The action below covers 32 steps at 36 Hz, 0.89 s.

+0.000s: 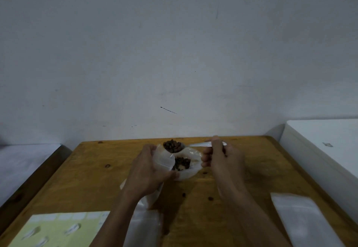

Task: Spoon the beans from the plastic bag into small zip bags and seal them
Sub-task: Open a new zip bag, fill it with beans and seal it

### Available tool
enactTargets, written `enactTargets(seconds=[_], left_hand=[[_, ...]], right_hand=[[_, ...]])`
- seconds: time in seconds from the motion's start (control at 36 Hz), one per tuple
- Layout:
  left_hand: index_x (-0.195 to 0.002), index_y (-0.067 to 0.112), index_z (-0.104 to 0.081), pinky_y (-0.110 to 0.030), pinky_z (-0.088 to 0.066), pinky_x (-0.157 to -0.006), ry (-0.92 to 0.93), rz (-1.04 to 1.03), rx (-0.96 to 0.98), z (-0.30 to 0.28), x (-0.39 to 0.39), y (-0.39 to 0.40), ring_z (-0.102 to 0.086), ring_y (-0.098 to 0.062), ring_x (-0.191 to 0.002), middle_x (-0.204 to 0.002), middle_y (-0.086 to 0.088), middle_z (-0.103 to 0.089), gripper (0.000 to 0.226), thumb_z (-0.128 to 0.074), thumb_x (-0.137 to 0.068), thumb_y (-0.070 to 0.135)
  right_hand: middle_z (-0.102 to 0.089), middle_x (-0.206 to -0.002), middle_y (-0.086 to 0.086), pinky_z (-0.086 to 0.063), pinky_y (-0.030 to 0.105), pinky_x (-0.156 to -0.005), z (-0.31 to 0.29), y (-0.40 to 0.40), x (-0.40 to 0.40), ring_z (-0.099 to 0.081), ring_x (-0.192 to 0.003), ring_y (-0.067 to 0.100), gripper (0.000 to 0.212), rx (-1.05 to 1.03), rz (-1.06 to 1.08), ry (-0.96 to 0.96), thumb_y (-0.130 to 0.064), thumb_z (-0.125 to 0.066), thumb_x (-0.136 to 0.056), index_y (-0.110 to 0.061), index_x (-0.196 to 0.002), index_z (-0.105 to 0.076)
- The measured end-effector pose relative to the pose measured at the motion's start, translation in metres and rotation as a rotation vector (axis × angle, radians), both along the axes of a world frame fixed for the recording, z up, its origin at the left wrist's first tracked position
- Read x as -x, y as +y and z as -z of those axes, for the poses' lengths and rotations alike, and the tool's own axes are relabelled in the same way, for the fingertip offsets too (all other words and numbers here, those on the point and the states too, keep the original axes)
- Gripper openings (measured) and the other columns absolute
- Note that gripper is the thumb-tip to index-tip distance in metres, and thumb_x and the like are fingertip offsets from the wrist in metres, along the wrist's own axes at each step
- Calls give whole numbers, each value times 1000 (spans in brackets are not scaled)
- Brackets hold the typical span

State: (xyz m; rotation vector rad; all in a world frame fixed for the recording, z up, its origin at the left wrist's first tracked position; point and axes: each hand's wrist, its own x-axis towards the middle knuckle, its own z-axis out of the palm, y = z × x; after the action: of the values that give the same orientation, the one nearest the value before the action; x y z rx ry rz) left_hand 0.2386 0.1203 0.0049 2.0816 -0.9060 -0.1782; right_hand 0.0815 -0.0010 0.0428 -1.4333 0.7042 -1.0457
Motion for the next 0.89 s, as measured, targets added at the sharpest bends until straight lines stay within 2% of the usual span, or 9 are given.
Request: enactTargets(seconds=[0.17,0.22,0.31,0.39,0.58,0.61,0.67,0.75,0.89], left_hand=[[-133,25,-38,-16,-43,-65,45,-24,64,-6,4,0,-56,-2,-91,-119,11,-50,96,-93,-58,47],[-130,28,-38,-16,-44,-64,59,-52,100,-7,3,3,-61,-9,-94,-117,11,-51,95,-93,-56,47],[-137,21,-39,-18,-45,-67,43,-105,154,-7,-1,9,-57,-17,-106,-122,8,-51,103,-94,-54,48],[-140,19,-38,-30,-49,-79,29,-161,225,-8,-2,15,-51,-18,-112,-125,5,-49,107,-93,-53,49],[-140,20,-35,-35,-50,-82,51,-203,322,-13,2,22,-53,-19,-112,-123,3,-51,114,-85,-46,62],[-140,21,-35,-34,-50,-81,56,-203,332,-13,3,22,-54,-19,-112,-124,3,-52,114,-84,-46,62],[-138,23,-36,-33,-51,-80,57,-198,356,-13,3,23,-55,-20,-110,-123,2,-53,112,-85,-46,62],[-137,23,-36,-28,-50,-77,47,-189,382,-15,5,24,-55,-20,-109,-122,1,-53,110,-85,-46,61],[-135,24,-37,-22,-48,-76,12,-182,394,-21,11,21,-55,-17,-109,-124,1,-52,108,-85,-46,61]], right_hand=[[-65,-68,-10,-53,21,-54,0,17,-1,-65,-64,6,20,552,-140,99,-32,-47,-101,-42,-90,-61],[-65,-70,-9,-54,23,-54,1,18,-1,-66,-66,7,18,629,-99,58,-29,-48,-101,-38,-96,-63],[-66,-71,-9,-53,19,-54,5,14,-2,-66,-66,6,23,560,17,1,-27,-47,-102,-21,-102,-70],[-65,-73,-11,-49,15,-52,17,5,-4,-66,-70,5,24,535,122,84,-25,-46,-103,-20,-100,-69],[-68,-70,-2,-57,39,-60,55,-12,-5,-66,-64,16,26,335,92,388,-29,-52,-101,-26,-81,-67],[-69,-74,-3,-56,35,-62,57,-14,-5,-67,-69,16,23,289,71,419,-31,-53,-101,-27,-83,-67],[-70,-103,-1,-53,28,-74,59,-15,-4,-65,-94,17,26,216,54,544,-41,-54,-99,-22,-111,-68],[-46,-144,4,-40,45,-105,53,-15,-1,-40,-134,24,61,302,167,730,-57,-55,-93,-21,-142,-48],[-51,-121,-13,-36,18,-87,9,10,-2,-46,-114,5,46,559,-4,515,-54,-65,-86,-28,-124,-65]])
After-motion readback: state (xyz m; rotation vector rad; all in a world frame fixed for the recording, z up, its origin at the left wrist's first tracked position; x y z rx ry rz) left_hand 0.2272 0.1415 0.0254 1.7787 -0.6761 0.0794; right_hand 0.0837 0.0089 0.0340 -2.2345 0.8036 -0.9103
